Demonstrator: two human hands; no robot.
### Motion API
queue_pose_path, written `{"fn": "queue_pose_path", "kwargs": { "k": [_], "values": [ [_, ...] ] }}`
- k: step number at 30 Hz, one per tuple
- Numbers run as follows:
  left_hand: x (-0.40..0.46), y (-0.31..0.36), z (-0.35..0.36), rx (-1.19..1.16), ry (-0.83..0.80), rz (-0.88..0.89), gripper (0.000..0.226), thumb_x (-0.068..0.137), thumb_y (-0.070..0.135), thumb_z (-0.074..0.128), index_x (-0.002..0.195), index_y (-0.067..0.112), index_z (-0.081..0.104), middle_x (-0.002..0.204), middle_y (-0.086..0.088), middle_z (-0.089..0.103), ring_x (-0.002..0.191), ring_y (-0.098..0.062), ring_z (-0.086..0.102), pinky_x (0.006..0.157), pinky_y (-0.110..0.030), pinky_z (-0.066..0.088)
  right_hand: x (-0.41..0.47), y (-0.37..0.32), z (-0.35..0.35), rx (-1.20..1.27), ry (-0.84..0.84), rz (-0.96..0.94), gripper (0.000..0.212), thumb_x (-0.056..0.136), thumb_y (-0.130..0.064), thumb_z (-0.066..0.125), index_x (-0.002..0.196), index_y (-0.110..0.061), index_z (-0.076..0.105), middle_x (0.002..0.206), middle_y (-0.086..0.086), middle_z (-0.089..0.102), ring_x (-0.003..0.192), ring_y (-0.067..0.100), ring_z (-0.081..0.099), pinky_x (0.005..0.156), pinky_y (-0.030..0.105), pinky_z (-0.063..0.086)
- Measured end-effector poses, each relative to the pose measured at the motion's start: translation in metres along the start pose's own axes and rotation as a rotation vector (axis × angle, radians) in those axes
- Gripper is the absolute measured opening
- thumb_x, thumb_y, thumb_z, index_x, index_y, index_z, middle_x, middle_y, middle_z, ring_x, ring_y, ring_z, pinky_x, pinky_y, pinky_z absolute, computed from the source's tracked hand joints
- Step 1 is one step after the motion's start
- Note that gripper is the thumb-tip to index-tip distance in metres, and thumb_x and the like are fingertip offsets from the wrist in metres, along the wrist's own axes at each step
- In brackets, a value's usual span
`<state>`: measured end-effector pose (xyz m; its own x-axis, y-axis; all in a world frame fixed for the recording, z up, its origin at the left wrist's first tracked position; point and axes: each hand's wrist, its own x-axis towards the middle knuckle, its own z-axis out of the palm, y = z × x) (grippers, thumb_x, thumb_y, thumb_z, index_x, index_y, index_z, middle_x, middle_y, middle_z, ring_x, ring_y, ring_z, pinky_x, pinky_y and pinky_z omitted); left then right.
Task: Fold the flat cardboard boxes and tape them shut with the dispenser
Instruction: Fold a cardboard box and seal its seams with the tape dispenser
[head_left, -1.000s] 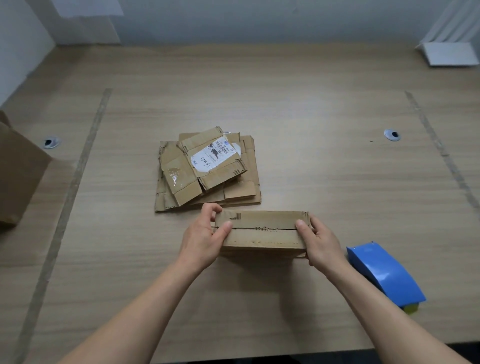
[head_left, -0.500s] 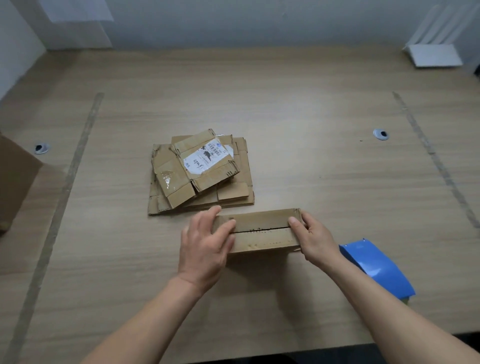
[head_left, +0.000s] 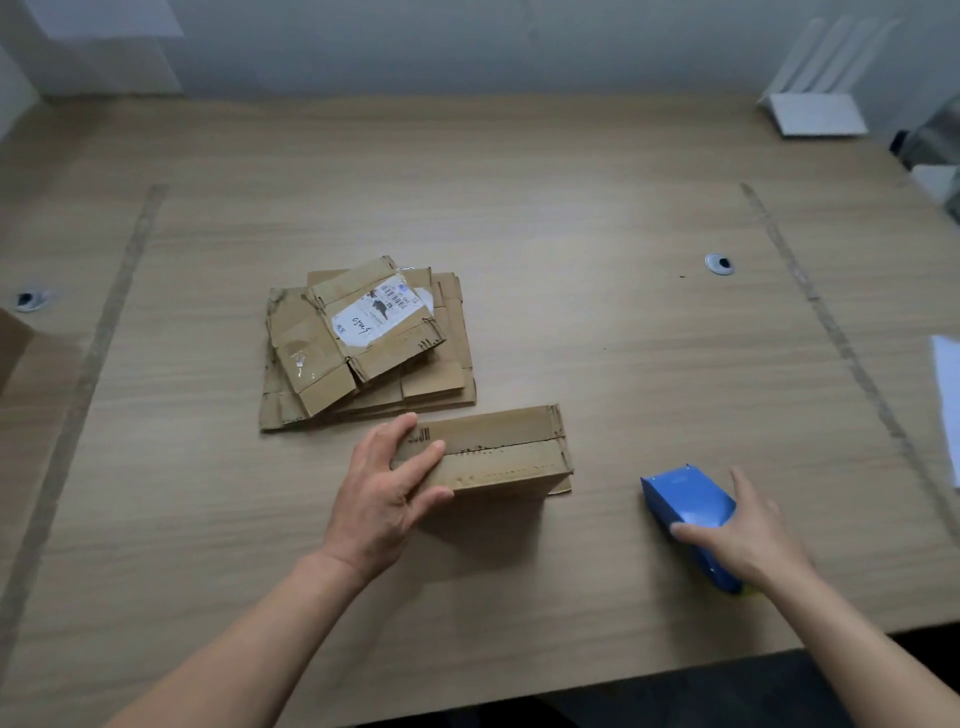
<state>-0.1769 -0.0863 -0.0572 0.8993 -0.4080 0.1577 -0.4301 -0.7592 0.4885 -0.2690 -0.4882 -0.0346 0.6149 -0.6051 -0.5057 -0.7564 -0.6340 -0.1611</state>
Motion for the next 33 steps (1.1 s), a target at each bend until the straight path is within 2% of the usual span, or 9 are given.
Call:
{"fn": "queue_pose_path", "kwargs": {
  "k": [3, 7, 10, 14, 20, 24, 28, 32, 33],
  "values": [
    [0.0, 0.0, -0.001, -0.009, -0.006, -0.009, 0.064, 0.092, 0.066, 0.042, 0.127, 0.017, 0.067, 0.142, -0.015, 0.046, 0.129, -0.036, 0.044, 0.111, -0.038, 0.033, 0.001, 0.01, 0.004, 0.079, -0.094, -0.011, 0.122, 0.063, -0.049, 0.09, 0.159, -0.029, 0.018, 0.156, 0.003, 0.043, 0.131, 0.034, 0.052, 0.091, 0.045, 0.048],
    [0.0, 0.002, -0.002, -0.007, -0.009, -0.021, 0.065, 0.093, 0.067, 0.041, 0.127, 0.017, 0.067, 0.142, -0.015, 0.046, 0.129, -0.036, 0.044, 0.111, -0.039, 0.034, 0.008, 0.013, 0.001, 0.231, -0.082, -0.027, 0.119, 0.064, -0.045, 0.093, 0.159, -0.023, 0.026, 0.161, 0.003, 0.037, 0.142, 0.03, 0.043, 0.105, 0.046, 0.042],
    [0.0, 0.002, 0.0, -0.01, -0.005, -0.022, 0.066, 0.093, 0.067, 0.041, 0.127, 0.017, 0.068, 0.143, -0.014, 0.045, 0.129, -0.036, 0.044, 0.111, -0.044, 0.036, 0.009, 0.015, -0.005, 0.414, -0.107, 0.039, 0.1, 0.074, -0.032, 0.09, 0.156, -0.018, 0.035, 0.159, 0.009, 0.04, 0.137, 0.033, 0.045, 0.098, 0.044, 0.043],
    [-0.002, 0.001, 0.003, -0.011, 0.021, -0.013, 0.065, 0.093, 0.066, 0.042, 0.126, 0.017, 0.068, 0.143, -0.014, 0.045, 0.128, -0.036, 0.044, 0.11, -0.044, 0.038, 0.006, 0.025, -0.007, 0.575, -0.246, 0.177, 0.06, 0.08, -0.025, 0.084, 0.134, -0.014, 0.059, 0.114, 0.011, 0.069, 0.09, 0.029, 0.065, 0.068, 0.036, 0.049],
    [-0.001, 0.002, 0.003, -0.015, 0.042, -0.008, 0.065, 0.093, 0.066, 0.041, 0.126, 0.016, 0.068, 0.142, -0.014, 0.046, 0.129, -0.037, 0.044, 0.109, -0.05, 0.039, 0.003, 0.032, -0.007, 0.69, -0.213, 0.128, 0.03, 0.085, -0.018, 0.08, 0.11, -0.006, 0.07, 0.093, 0.017, 0.074, 0.077, 0.03, 0.064, 0.067, 0.037, 0.049],
    [-0.001, 0.009, -0.001, 0.079, 0.058, -0.004, 0.062, 0.094, 0.063, 0.039, 0.123, 0.018, 0.07, 0.143, -0.015, 0.049, 0.137, -0.043, 0.035, 0.112, -0.052, 0.033, -0.009, 0.016, -0.027, 0.761, -0.227, 0.013, 0.027, 0.087, -0.016, 0.078, 0.11, -0.004, 0.071, 0.09, 0.018, 0.074, 0.076, 0.031, 0.065, 0.067, 0.037, 0.05],
    [0.004, 0.023, -0.011, 0.215, 0.084, 0.087, 0.043, 0.088, 0.047, 0.048, 0.111, 0.019, 0.072, 0.138, -0.014, 0.054, 0.135, -0.044, 0.037, 0.105, -0.054, 0.038, -0.031, -0.031, -0.063, 0.808, -0.258, -0.178, 0.026, 0.084, -0.015, 0.079, 0.106, -0.003, 0.072, 0.079, 0.012, 0.072, 0.07, 0.027, 0.061, 0.062, 0.035, 0.046],
    [0.009, 0.041, -0.015, 0.07, 0.103, 0.122, 0.007, 0.084, 0.019, 0.068, 0.089, 0.017, 0.072, 0.123, -0.006, 0.061, 0.116, -0.032, 0.052, 0.092, -0.042, 0.051, -0.061, -0.092, -0.093, 0.804, -0.339, -0.378, 0.051, 0.057, -0.032, 0.083, 0.104, -0.012, 0.075, 0.085, 0.01, 0.075, 0.071, 0.024, 0.065, 0.063, 0.034, 0.047],
    [0.011, 0.047, -0.016, 0.007, 0.111, 0.113, 0.01, 0.081, 0.012, 0.072, 0.089, 0.017, 0.074, 0.115, -0.004, 0.064, 0.108, -0.028, 0.056, 0.088, -0.038, 0.052, -0.067, -0.107, -0.096, 0.807, -0.373, -0.422, 0.055, 0.055, -0.034, 0.083, 0.104, -0.012, 0.076, 0.087, 0.011, 0.075, 0.072, 0.024, 0.065, 0.064, 0.034, 0.047]
  ]
}}
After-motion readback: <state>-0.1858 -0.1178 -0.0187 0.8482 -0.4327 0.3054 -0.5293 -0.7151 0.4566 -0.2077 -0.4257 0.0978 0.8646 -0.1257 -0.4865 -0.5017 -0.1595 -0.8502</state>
